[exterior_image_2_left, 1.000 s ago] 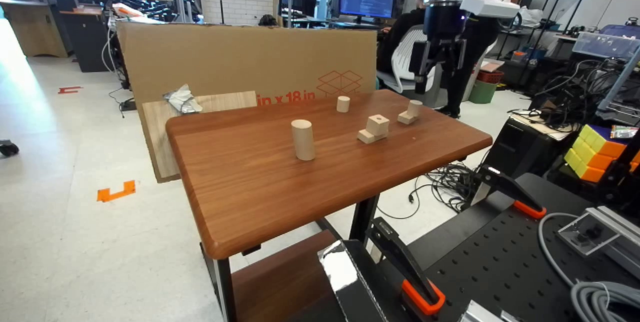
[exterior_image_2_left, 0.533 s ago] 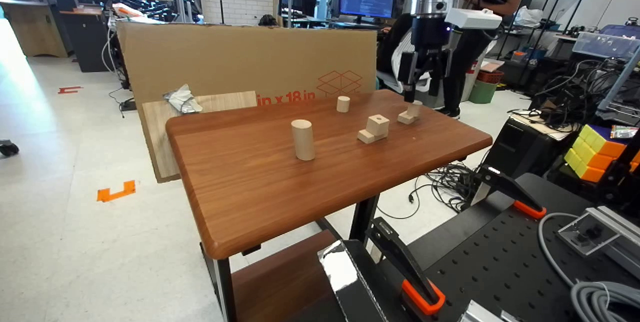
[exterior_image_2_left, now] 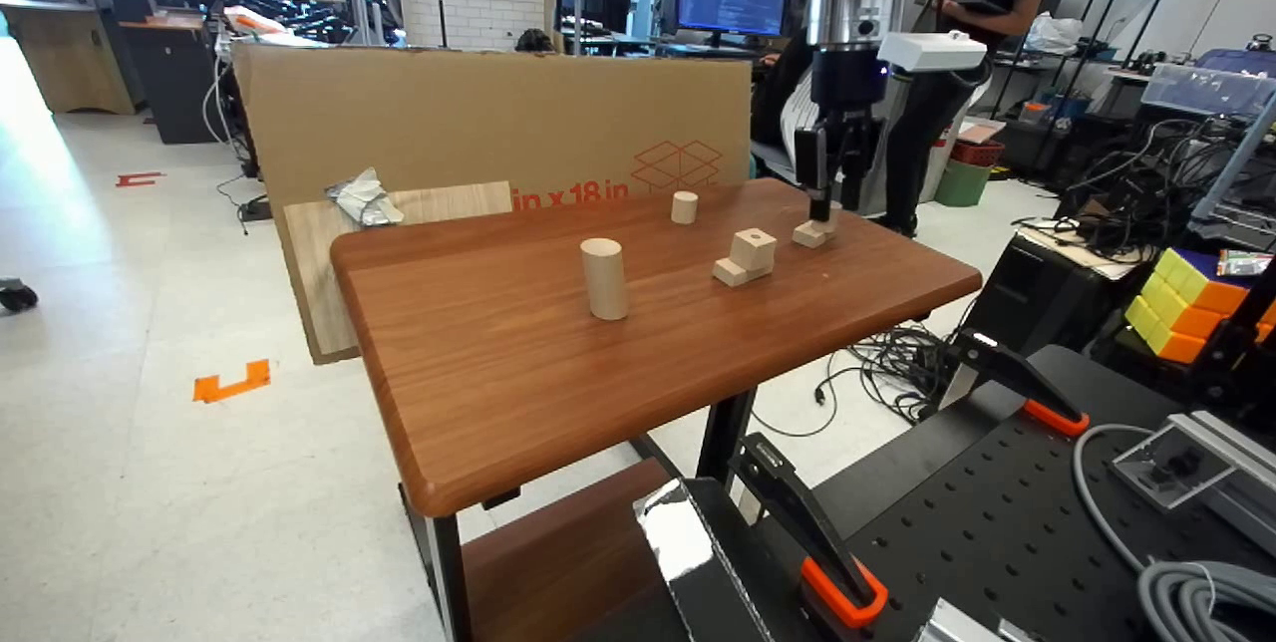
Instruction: Stack the small cylinder on top of the cube square
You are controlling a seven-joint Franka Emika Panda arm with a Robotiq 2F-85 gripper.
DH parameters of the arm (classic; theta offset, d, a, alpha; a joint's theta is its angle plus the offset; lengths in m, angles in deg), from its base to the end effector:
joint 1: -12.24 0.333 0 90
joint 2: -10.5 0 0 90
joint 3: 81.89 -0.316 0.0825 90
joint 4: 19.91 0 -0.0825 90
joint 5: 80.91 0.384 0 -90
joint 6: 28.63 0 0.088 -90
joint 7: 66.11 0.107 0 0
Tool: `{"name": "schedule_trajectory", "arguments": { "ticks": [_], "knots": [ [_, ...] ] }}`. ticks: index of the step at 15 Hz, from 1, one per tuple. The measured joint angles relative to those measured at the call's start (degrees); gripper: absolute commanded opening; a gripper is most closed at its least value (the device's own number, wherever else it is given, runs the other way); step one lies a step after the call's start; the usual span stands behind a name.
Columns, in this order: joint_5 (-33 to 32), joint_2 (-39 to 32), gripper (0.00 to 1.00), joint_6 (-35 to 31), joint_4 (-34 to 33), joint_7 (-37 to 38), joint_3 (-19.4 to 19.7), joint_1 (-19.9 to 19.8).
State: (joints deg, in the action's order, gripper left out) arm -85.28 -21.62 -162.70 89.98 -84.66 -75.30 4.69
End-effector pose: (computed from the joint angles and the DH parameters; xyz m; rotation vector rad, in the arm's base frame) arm 0.5938 -0.1489 0.1890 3.0529 0.2250 -0.2496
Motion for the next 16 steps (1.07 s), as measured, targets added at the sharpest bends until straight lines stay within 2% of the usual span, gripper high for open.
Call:
{"name": "schedule_trajectory", "arguments": {
  "ticks": [3,7,16],
  "knots": [
    [-0.2,0.0,0.08,0.0,-0.1,0.0,-0.1,0.0],
    [-0.2,0.1,0.08,0.0,-0.1,1.4,-0.3,0.2],
    [0.4,2.2,0.08,0.0,0.4,13.2,-3.2,2.1]
  ]
}}
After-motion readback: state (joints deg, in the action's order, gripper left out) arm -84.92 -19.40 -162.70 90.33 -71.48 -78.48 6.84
